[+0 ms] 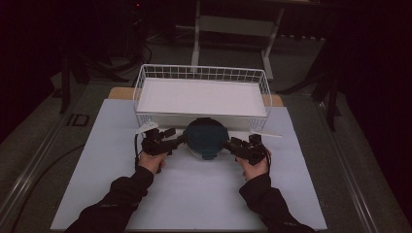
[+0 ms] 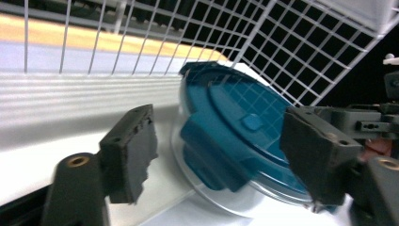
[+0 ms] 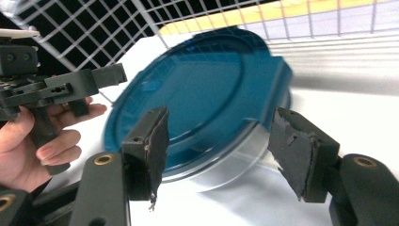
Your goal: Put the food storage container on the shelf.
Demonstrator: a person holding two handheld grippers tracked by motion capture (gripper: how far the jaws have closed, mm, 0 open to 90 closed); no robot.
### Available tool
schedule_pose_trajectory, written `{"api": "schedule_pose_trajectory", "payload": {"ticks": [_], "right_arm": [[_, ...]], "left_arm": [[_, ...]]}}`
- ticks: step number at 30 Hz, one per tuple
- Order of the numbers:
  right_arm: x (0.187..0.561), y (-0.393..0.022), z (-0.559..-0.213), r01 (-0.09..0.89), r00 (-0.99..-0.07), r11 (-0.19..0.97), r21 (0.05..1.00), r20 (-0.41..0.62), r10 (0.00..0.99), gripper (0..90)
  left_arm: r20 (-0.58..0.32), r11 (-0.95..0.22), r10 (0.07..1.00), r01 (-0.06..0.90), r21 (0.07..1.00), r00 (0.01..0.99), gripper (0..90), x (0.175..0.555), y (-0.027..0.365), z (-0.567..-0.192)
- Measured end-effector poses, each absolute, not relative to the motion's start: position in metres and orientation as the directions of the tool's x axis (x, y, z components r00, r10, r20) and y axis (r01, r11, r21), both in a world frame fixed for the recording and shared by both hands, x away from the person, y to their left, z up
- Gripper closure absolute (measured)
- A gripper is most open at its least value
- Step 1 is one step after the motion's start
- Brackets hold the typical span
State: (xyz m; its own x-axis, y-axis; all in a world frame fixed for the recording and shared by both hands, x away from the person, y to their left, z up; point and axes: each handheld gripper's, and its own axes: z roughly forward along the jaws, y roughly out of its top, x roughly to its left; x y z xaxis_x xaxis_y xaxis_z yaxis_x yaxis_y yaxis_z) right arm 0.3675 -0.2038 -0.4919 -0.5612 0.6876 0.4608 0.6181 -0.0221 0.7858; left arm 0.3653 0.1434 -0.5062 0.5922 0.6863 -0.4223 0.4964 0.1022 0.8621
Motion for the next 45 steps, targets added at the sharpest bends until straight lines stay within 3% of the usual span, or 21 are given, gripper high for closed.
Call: {"api": "schedule_pose_trajectory", "payload": {"ticks": [3,8,10,15,18,22,33,45], "right_arm": [[0.359,-0.202,-0.486,0.599,-0.581,0.006,0.801,0.429,0.692,37.5],[0.346,-0.198,-0.481,0.593,-0.602,0.031,0.804,0.418,0.68,39.2],[0.34,-0.195,-0.48,0.585,-0.607,0.048,0.809,0.399,0.687,45.8],[0.33,-0.187,-0.485,0.591,-0.627,0.098,0.801,0.379,0.681,52.8],[0.323,-0.183,-0.488,0.587,-0.634,0.123,0.8,0.36,0.684,63.8],[0.317,-0.175,-0.495,0.594,-0.656,0.165,0.788,0.354,0.667,88.6],[0.323,-0.158,-0.507,0.604,-0.676,0.19,0.774,0.371,0.637,89.9],[0.342,-0.144,-0.506,0.596,-0.67,0.182,0.782,0.359,0.65,90.0]], "left_arm": [[-0.421,0.075,0.663,0.504,0.86,0.619,14.9,0.359,0.145,-0.502],[-0.425,0.037,0.637,0.525,0.85,0.644,10.3,0.344,0.152,-0.499],[-0.433,0.037,0.618,0.526,0.85,0.656,3.2,0.338,0.155,-0.5],[-0.386,-0.021,0.616,0.504,0.864,0.686,1.6,0.322,0.16,-0.499],[-0.393,-0.021,0.595,0.502,0.864,0.701,1.0,0.314,0.162,-0.498],[-0.379,-0.052,0.61,0.512,0.858,0.696,0.1,0.307,0.162,-0.501],[-0.262,-0.133,0.676,0.464,0.876,0.689,0.1,0.295,0.16,-0.5],[-0.253,-0.142,0.665,0.452,0.881,0.702,0.1,0.292,0.156,-0.504]]}}
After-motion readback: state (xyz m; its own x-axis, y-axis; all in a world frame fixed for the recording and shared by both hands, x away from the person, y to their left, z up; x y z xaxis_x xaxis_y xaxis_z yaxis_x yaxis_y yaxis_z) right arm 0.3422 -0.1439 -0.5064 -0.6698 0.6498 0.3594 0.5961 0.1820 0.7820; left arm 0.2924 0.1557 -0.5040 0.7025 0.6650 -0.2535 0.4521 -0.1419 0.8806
